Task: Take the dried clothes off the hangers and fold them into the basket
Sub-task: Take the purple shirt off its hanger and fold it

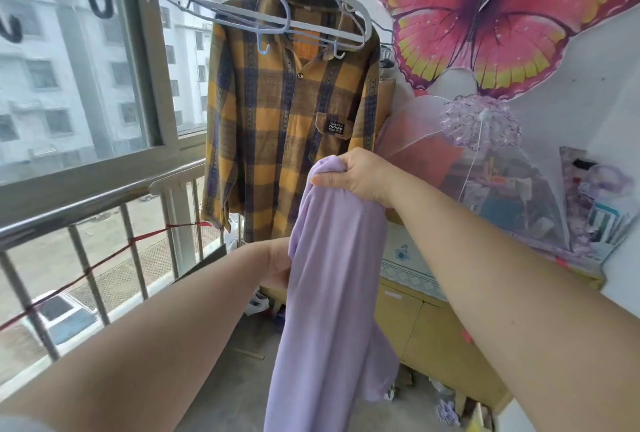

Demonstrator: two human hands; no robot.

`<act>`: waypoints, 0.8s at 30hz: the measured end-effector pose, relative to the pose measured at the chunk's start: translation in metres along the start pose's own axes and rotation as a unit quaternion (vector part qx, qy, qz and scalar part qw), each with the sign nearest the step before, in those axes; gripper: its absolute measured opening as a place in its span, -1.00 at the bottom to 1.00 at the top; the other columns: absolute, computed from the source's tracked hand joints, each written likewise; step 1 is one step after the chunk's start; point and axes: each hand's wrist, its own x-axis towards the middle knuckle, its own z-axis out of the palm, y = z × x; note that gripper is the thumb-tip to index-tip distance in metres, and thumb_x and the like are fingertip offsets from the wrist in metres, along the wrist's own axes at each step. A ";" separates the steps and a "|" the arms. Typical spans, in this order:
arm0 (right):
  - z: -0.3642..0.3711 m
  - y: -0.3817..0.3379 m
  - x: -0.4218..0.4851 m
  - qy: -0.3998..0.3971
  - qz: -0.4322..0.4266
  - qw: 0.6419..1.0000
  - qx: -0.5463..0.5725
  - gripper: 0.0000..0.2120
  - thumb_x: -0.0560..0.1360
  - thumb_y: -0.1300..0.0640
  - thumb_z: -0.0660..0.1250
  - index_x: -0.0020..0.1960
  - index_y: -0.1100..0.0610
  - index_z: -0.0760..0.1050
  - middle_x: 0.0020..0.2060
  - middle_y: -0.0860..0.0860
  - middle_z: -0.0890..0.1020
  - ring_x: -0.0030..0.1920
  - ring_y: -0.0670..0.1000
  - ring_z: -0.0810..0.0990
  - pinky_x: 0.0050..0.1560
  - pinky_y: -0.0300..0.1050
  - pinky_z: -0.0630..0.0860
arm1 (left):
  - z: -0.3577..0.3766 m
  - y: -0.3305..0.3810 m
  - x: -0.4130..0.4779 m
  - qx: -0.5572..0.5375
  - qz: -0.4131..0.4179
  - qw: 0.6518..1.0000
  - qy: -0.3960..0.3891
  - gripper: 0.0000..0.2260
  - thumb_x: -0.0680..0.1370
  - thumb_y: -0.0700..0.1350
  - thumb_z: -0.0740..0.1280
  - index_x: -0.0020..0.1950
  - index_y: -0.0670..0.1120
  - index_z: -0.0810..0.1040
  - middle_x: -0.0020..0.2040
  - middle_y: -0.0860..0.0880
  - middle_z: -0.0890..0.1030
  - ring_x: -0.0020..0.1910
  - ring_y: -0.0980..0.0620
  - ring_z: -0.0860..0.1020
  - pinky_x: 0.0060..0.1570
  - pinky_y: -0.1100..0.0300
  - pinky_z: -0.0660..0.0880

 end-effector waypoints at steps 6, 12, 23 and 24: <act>-0.011 0.009 0.006 0.077 0.018 0.994 -0.075 -0.59 0.45 -0.19 0.37 0.05 0.13 0.65 -0.02 0.15 0.67 0.07 0.10 0.59 0.20 0.05 0.48 | -0.016 -0.007 -0.001 -0.113 0.052 0.978 -0.167 -0.22 0.21 0.35 0.44 0.29 -0.10 0.54 0.31 -0.14 0.53 0.30 -0.14 0.49 0.23 -0.08 0.48; -0.010 0.007 0.004 0.071 0.030 0.990 -0.119 -0.53 0.48 -0.20 0.32 0.14 0.17 0.59 0.06 0.15 0.64 0.14 0.11 0.56 0.24 -0.01 0.45 | -0.012 -0.010 0.016 -0.009 0.122 0.992 -0.008 -0.32 0.24 0.10 0.58 0.27 -0.13 0.50 0.15 -0.07 0.64 0.15 -0.05 0.60 0.19 0.04 0.50; -0.019 0.006 0.009 0.086 0.018 0.988 -0.127 -0.47 0.48 -0.21 0.32 0.25 0.16 0.56 0.12 0.15 0.63 0.19 0.14 0.54 0.27 0.01 0.43 | -0.031 0.010 0.010 0.202 0.159 0.957 0.136 -0.55 0.40 0.02 0.49 0.25 -0.02 0.52 0.17 0.01 0.58 0.17 -0.02 0.52 0.26 0.07 0.43; -0.020 0.005 0.009 0.088 0.014 0.989 -0.122 -0.48 0.47 -0.22 0.32 0.23 0.15 0.57 0.10 0.15 0.64 0.17 0.14 0.55 0.27 0.02 0.43 | -0.031 0.010 0.009 0.153 0.144 0.972 0.107 -0.56 0.41 -0.12 0.50 0.26 -0.05 0.50 0.19 -0.02 0.57 0.20 -0.04 0.51 0.27 0.05 0.42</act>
